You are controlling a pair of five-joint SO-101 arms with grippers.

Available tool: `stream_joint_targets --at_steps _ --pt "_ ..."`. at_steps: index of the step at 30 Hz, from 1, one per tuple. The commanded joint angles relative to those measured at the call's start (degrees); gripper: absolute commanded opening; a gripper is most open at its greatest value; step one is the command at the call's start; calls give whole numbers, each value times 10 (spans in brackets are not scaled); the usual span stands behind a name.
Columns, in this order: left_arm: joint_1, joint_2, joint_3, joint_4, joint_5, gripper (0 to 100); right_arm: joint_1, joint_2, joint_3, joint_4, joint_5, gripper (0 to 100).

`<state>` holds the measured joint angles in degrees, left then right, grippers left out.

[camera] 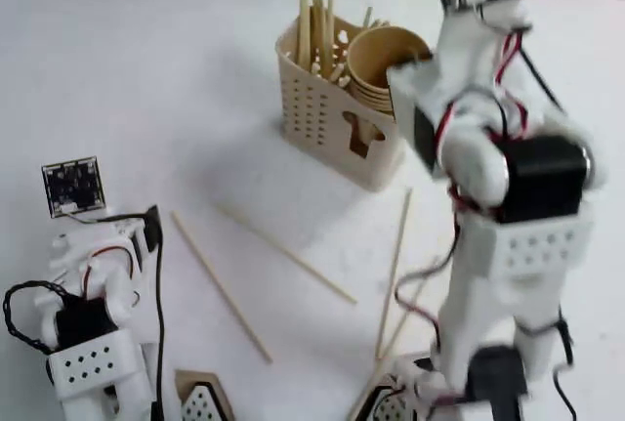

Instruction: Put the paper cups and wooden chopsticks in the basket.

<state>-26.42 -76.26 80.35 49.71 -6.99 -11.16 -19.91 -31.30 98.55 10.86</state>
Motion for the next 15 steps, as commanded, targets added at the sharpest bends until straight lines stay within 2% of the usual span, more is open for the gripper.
stream_joint_targets --at_steps 1,6,9,15 --pt "-4 -7 -3 -11 -5 294 18 -104 155 0 4 52" --pt "-4 -7 -3 -11 -5 294 40 -175 350 0 1 53" --pt "-4 -7 -3 -11 -5 294 42 -179 451 0 -48 60" --pt "-4 -7 -3 -11 -5 294 38 -179 605 -2 -129 217"
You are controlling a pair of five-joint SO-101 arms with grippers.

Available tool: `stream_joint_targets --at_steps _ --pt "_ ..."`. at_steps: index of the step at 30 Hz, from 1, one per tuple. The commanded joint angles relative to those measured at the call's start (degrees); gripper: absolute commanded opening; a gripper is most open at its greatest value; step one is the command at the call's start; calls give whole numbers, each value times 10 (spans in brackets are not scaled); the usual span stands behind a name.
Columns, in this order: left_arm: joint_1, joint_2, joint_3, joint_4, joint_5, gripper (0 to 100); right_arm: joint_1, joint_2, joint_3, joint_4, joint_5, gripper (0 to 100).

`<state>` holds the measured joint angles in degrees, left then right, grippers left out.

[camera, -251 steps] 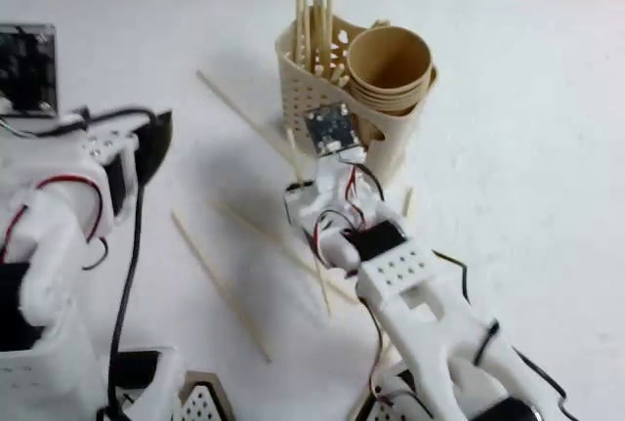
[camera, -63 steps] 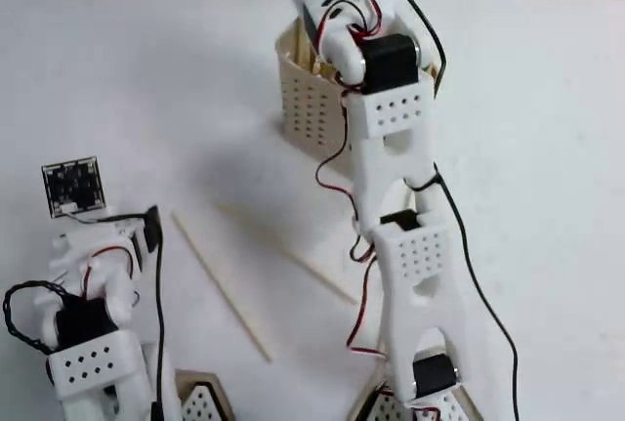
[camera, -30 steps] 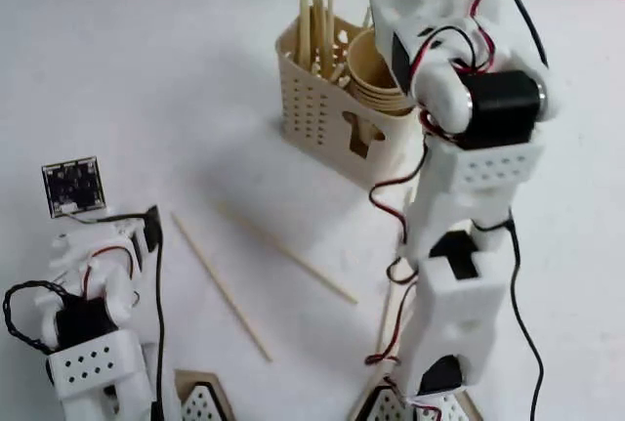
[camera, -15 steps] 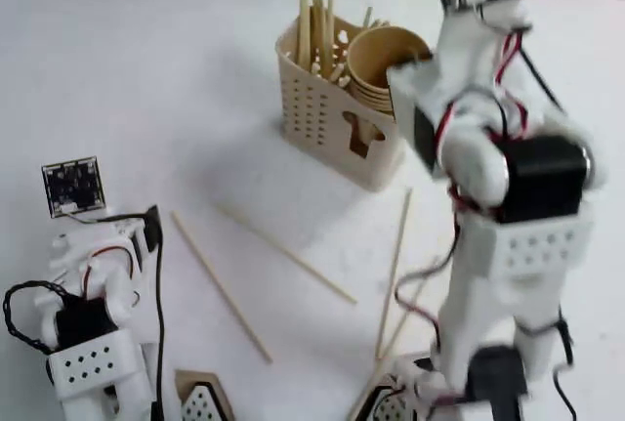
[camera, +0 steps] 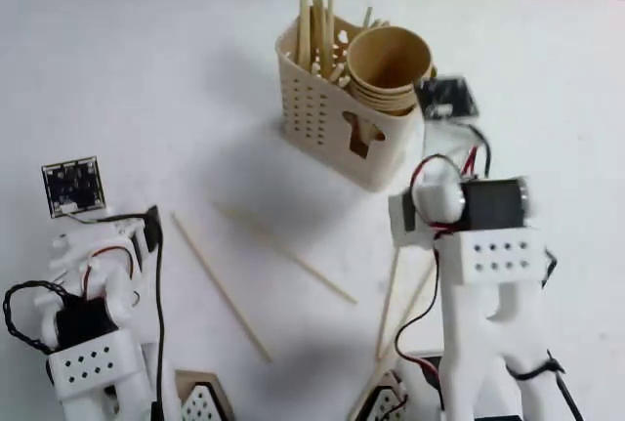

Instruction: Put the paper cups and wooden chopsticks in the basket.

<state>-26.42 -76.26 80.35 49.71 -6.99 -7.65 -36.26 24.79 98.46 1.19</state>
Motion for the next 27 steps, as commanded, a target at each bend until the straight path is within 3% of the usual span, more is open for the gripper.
stream_joint_targets --at_steps 1,8,15,20,27 --pt "-4 -7 -3 -11 -5 294 3 -15 63 -7 -41 240" --pt "-4 -7 -3 -11 -5 294 2 -15 216 -140 -72 334" --pt "-4 -7 -3 -11 -5 294 -58 -15 270 -206 -96 437" --pt "-4 -7 -3 -11 -5 294 -110 -14 296 -255 -131 452" --pt "-5 -7 -3 -11 -5 294 -74 101 295 -284 -136 453"
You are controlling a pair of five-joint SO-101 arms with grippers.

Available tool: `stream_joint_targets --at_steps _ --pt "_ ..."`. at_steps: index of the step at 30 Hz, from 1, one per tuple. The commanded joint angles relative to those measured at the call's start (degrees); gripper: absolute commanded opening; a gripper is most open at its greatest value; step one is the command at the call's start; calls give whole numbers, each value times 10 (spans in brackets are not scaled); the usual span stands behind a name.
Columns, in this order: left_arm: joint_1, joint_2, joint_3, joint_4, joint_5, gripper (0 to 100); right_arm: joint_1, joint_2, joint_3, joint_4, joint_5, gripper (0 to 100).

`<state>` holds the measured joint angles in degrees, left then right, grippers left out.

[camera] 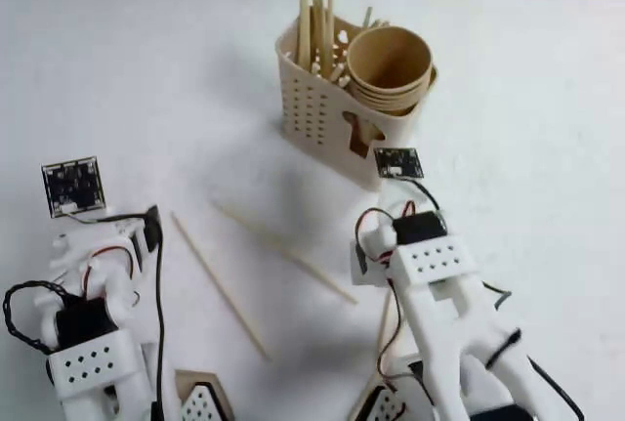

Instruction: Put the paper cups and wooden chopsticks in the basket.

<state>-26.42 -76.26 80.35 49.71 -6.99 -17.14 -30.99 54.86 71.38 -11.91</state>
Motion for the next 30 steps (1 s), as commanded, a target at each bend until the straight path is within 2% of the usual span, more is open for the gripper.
stream_joint_targets --at_steps 1,10,12,17,20,24,30 --pt "-5 -7 -3 -11 -5 294 25 73 -6 -21 -5 454" --pt "-5 -7 -3 -11 -5 294 30 191 -6 -115 -5 440" --pt "-5 -7 -3 -11 -5 294 31 199 -6 -124 -5 387" --pt "-5 -7 -3 -11 -5 294 32 204 -6 -137 -1 154" --pt "-5 -7 -3 -11 -5 294 32 200 -6 -137 0 62" --pt "-5 -7 -2 -10 -5 294 59 204 -25 -135 0 22" --pt "-5 -7 -2 -10 -5 294 134 204 -66 -134 1 19"
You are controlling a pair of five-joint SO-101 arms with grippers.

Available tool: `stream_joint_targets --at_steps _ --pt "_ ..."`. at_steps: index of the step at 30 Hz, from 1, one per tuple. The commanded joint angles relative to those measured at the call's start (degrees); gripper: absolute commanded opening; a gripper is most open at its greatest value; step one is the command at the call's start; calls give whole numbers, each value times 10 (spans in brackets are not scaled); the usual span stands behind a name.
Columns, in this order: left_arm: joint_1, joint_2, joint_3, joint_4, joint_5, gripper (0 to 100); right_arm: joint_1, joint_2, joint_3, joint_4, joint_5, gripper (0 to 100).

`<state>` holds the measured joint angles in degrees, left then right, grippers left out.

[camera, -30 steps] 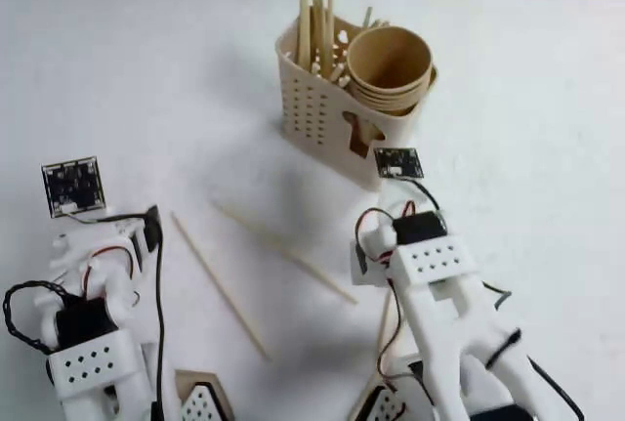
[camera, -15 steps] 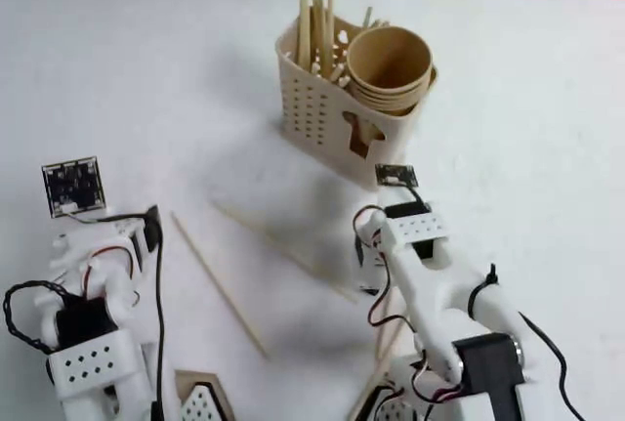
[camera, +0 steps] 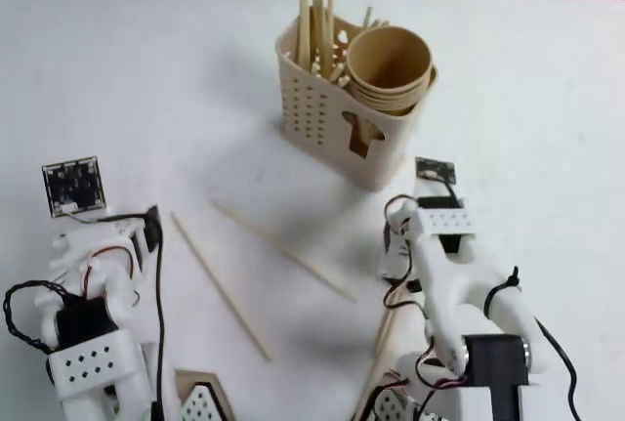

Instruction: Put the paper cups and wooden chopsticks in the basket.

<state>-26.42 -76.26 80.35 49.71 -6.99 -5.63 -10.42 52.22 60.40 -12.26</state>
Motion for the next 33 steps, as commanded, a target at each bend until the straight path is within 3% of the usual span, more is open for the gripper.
stream_joint_targets --at_steps 1,16,28,33 --pt "-5 -7 -2 -10 -5 294 25 -1 -45 -25 4 19" --pt "-5 -7 -2 -10 -5 294 100 -1 -151 -26 -1 19" --pt "-5 -7 -2 -10 -5 294 29 0 -132 -27 -1 22" --pt "-8 -7 -2 -9 -5 294 22 43 -142 -27 -25 115"
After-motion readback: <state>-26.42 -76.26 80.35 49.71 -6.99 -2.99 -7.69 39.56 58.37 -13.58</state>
